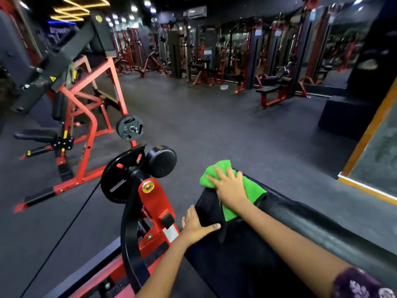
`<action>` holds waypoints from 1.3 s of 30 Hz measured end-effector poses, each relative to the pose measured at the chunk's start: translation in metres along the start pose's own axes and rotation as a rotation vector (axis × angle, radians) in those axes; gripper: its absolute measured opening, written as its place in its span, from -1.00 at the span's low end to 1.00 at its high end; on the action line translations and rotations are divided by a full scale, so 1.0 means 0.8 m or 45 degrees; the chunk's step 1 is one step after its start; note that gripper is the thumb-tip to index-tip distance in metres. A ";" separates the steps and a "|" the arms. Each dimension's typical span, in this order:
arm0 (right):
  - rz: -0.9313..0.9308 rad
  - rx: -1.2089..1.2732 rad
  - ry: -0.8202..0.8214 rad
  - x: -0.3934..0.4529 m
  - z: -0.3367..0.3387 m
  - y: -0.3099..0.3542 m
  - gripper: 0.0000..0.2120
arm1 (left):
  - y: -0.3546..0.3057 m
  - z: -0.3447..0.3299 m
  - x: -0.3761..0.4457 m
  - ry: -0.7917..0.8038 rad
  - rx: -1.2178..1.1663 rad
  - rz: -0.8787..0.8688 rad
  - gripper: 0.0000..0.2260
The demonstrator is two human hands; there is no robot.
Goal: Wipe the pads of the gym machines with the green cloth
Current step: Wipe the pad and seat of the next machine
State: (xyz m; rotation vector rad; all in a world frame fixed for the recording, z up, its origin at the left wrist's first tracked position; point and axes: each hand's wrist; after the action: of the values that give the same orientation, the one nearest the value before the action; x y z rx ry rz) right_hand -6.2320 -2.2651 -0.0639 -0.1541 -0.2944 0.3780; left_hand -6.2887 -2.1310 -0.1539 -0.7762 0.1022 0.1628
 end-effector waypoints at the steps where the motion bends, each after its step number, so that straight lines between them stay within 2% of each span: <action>1: -0.141 0.039 -0.005 0.009 0.008 -0.008 -0.49 | -0.005 0.002 0.006 -0.021 -0.011 -0.007 -0.02; 3: -0.264 0.098 0.028 0.016 0.015 -0.010 -0.50 | -0.019 0.005 0.014 -0.073 -0.059 -0.038 -0.06; 4: -0.202 0.084 0.040 0.012 0.014 -0.007 -0.49 | -0.027 0.005 0.019 -0.081 -0.097 -0.064 -0.05; 7: 0.230 -0.071 0.065 -0.012 0.006 -0.004 -0.47 | -0.048 0.000 0.028 -0.063 -0.108 -0.182 0.09; 8: 0.227 -0.032 0.056 -0.013 0.003 -0.012 -0.48 | -0.049 -0.004 0.028 -0.035 -0.070 -0.190 0.13; 11: -0.246 0.209 0.113 0.016 0.010 -0.049 -0.53 | -0.040 -0.005 0.035 0.003 0.047 -0.224 0.10; 13: -0.513 0.394 0.218 0.035 0.021 -0.065 -0.55 | -0.031 -0.002 0.039 -0.008 -0.028 -0.268 0.04; 14: -0.543 0.386 0.232 0.037 0.024 -0.062 -0.55 | -0.031 0.000 0.038 -0.028 -0.142 -0.258 -0.03; 16: -0.374 0.184 0.149 0.025 0.021 -0.044 -0.54 | -0.032 0.006 0.040 -0.115 -0.454 -0.147 -0.27; 18: 0.023 -0.001 0.034 -0.007 0.010 -0.021 -0.52 | -0.037 0.009 0.043 -0.144 -0.786 -0.046 -0.57; 20: 0.319 -0.086 0.054 -0.023 0.002 -0.020 -0.51 | -0.039 0.008 0.047 -0.175 -0.987 -0.027 -0.73; 21: 0.343 -0.097 0.075 -0.017 0.004 -0.028 -0.52 | -0.038 0.006 0.050 -0.184 -1.016 -0.022 -0.74; 24: 0.090 -0.067 0.084 0.006 0.018 -0.039 -0.58 | -0.038 0.005 0.049 -0.185 -0.980 0.004 -0.70; 26: 0.056 -0.053 0.045 -0.004 0.016 -0.014 -0.59 | -0.041 0.006 0.048 -0.195 -1.039 0.042 -0.69; 29: 0.350 -0.110 0.062 -0.052 -0.015 0.026 -0.59 | -0.046 0.011 0.044 -0.231 -1.031 0.036 -0.71; 32: 0.581 -0.141 0.093 -0.059 -0.012 0.011 -0.63 | -0.048 0.009 0.042 -0.229 -0.908 0.047 -0.68; 34: 0.499 -0.158 0.059 -0.041 0.000 -0.008 -0.62 | -0.042 0.001 0.037 -0.202 -0.795 -0.010 -0.69; 35: 0.343 -0.145 0.029 -0.030 0.005 -0.018 -0.61 | -0.038 -0.003 0.036 -0.197 -0.712 -0.037 -0.69; 37: -0.071 -0.010 -0.013 -0.013 0.014 -0.033 -0.59 | -0.036 -0.005 0.035 -0.151 -0.677 0.046 -0.63; 38: -0.210 0.052 -0.022 -0.010 0.016 -0.033 -0.57 | -0.035 -0.004 0.033 -0.111 -0.698 0.099 -0.58; 39: -0.230 0.054 -0.024 -0.013 0.017 -0.029 -0.55 | -0.037 -0.003 0.029 -0.103 -0.719 0.109 -0.53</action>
State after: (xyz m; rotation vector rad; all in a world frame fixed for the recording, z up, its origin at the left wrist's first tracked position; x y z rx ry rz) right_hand -6.2379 -2.2890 -0.0488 -0.0817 -0.3164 0.2064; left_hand -6.2606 -2.1506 -0.1388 -1.3272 0.0107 0.3106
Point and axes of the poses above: each hand's wrist, its own x-axis towards the middle knuckle, its own z-axis out of the back of the hand, y = z × x, and after that the axes turned 5 degrees about -y, right-handed
